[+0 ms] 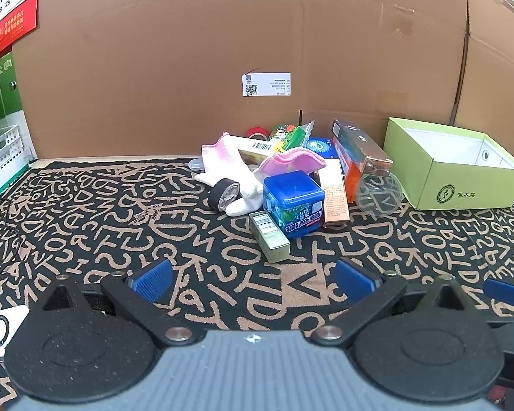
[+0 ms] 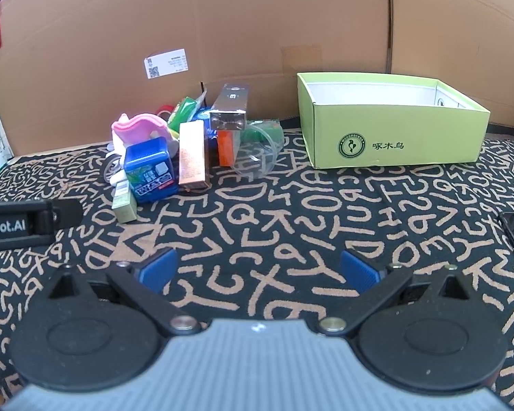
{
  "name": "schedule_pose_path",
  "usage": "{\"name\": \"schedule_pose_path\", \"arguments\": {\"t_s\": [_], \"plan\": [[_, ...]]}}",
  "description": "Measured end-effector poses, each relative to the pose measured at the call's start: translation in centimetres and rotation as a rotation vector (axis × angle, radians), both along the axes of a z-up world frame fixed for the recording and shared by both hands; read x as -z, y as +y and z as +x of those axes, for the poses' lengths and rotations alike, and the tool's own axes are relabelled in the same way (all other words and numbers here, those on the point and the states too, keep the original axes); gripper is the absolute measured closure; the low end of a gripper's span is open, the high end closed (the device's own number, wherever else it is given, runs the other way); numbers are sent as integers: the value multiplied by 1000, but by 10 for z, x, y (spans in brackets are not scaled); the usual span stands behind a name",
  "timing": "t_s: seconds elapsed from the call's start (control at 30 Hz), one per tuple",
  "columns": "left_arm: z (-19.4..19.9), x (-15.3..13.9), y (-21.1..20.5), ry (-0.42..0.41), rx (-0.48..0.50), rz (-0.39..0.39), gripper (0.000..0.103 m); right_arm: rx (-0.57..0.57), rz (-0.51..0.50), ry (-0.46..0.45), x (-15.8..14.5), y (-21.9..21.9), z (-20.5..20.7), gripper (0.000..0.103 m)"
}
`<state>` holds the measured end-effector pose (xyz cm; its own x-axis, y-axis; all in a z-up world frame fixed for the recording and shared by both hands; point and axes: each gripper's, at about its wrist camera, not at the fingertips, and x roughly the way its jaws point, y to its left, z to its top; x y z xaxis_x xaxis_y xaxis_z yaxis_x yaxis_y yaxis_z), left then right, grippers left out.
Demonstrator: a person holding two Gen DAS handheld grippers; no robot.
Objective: Organize objects
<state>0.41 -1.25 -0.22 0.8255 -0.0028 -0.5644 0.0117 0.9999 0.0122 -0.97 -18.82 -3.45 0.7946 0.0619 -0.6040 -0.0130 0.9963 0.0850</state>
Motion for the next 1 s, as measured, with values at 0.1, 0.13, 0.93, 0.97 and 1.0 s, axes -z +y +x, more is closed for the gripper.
{"name": "schedule_pose_path", "arguments": {"t_s": [0.1, 0.13, 0.93, 0.97, 1.0], "plan": [[0, 0, 0, -1, 0, -1, 0, -2, -1, 7, 0, 0, 4, 0], [1, 1, 0, 0, -2, 0, 0, -3, -2, 10, 0, 1, 5, 0], [67, 28, 8, 60, 67, -95, 0, -102, -24, -6, 13, 9, 41, 0], [75, 31, 7, 61, 68, -85, 0, -112, -30, -4, 14, 10, 44, 0], [82, 34, 5, 70, 67, -76, 0, -122, -37, -2, 15, 11, 47, 0]]}}
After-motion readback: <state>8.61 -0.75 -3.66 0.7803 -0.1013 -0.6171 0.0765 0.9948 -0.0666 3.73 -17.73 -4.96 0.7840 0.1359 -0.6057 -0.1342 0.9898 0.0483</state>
